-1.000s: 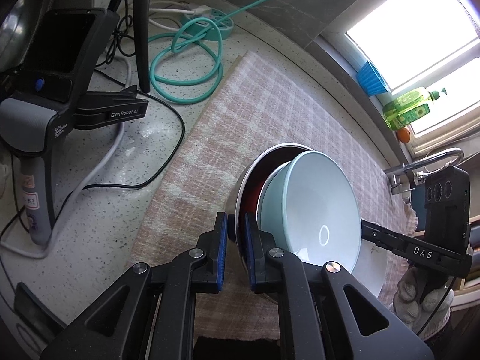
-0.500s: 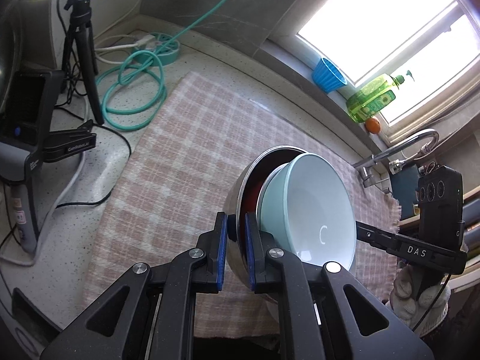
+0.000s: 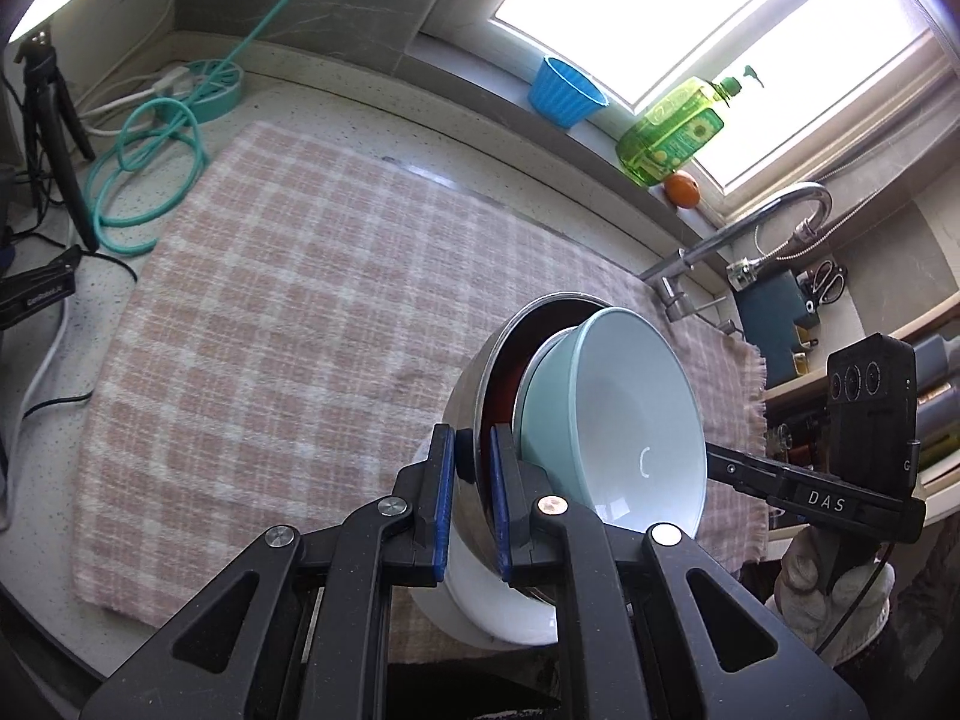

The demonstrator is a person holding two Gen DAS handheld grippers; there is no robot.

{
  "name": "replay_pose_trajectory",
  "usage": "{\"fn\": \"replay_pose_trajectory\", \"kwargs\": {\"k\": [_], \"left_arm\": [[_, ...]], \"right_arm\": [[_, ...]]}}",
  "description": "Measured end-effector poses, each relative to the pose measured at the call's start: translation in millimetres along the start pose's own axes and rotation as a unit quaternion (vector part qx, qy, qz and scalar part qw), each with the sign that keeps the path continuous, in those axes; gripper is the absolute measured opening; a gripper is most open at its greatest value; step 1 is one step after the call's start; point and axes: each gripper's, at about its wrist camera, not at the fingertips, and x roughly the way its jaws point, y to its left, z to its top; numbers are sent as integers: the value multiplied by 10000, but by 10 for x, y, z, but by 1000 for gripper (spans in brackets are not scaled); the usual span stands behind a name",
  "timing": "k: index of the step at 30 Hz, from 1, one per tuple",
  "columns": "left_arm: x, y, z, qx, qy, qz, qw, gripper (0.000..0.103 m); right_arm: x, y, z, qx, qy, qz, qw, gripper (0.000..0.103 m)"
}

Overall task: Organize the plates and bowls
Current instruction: 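Lift the bowl stack and carry it over the plate stack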

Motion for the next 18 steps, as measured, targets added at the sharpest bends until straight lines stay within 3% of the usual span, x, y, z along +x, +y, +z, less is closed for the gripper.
{"fn": "replay_pose_trajectory", "kwargs": {"k": [18], "left_arm": [[271, -254, -272, 63, 300, 56, 9995, 9]], "right_arm": [[62, -407, -308, 223, 243, -31, 9994, 13]]}}
